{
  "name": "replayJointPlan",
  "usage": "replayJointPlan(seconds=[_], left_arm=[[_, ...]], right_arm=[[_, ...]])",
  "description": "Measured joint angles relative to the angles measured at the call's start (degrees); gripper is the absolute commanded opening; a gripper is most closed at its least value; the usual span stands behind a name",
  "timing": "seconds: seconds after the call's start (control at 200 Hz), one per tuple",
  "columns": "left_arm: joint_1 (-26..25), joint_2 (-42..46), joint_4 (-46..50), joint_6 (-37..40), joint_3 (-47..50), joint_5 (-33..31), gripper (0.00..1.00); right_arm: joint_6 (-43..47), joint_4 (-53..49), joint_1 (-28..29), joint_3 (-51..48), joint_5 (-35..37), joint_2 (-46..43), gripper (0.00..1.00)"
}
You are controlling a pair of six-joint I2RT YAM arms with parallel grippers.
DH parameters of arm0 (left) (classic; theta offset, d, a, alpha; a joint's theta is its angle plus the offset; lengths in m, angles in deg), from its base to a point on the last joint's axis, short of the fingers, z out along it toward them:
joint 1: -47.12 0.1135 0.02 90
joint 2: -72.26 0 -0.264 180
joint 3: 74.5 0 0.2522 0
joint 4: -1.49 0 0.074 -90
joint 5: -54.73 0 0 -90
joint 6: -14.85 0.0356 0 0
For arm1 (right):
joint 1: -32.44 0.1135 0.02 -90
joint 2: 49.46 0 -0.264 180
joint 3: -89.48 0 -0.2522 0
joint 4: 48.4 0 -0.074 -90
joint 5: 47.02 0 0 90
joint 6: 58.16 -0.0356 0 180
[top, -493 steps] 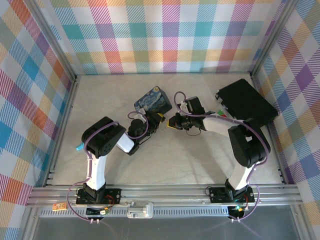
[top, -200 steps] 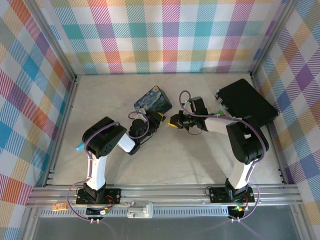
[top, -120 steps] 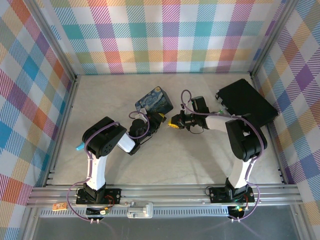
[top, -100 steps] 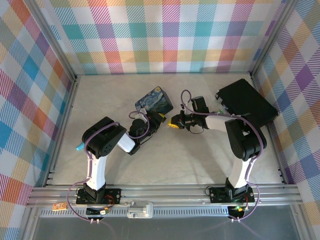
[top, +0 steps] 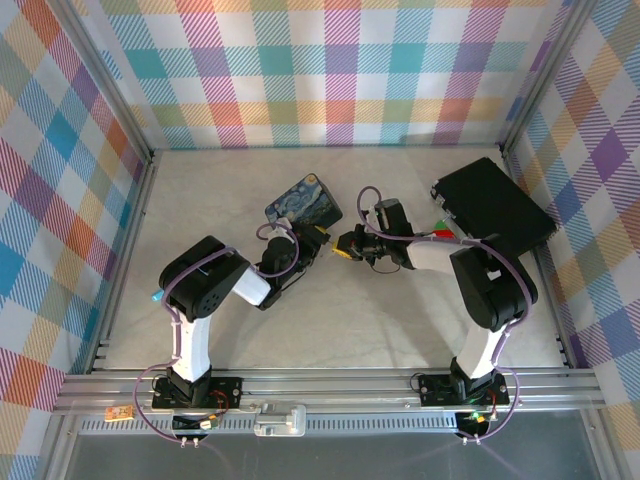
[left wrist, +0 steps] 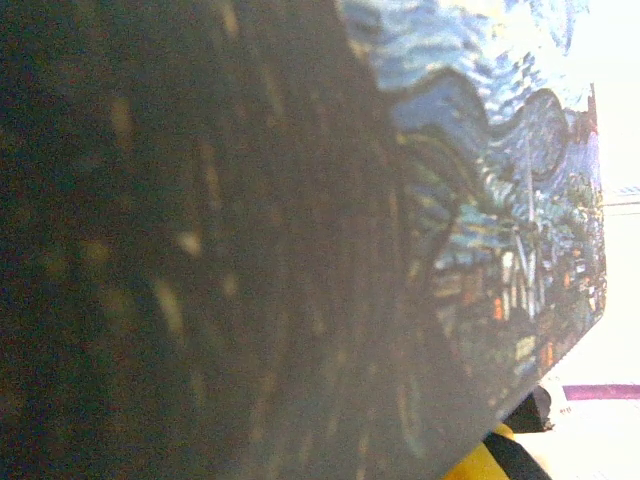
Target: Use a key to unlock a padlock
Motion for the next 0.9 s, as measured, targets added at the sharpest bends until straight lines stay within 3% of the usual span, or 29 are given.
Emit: replayJointPlan(seconds=[0.21,0.585,0.9], left_arm=[[0.0,0.6,1.4,-0.6,0.0,-0.8,0.0],[0.0,2.6,5.5,-1.8,0.0,-1.4,0.0],[0.0,2.8,5.9,-1.9,0.1,-1.9,0.0]], right_arm=[[2.0,-1.1,0.0,1.5,-0.7,0.8,0.0],[16.4,-5.1,2.2,2.7,4.4,0.3,0.0],[11.9,-5.8,2.4,3.7,4.4,0.3,0.0]])
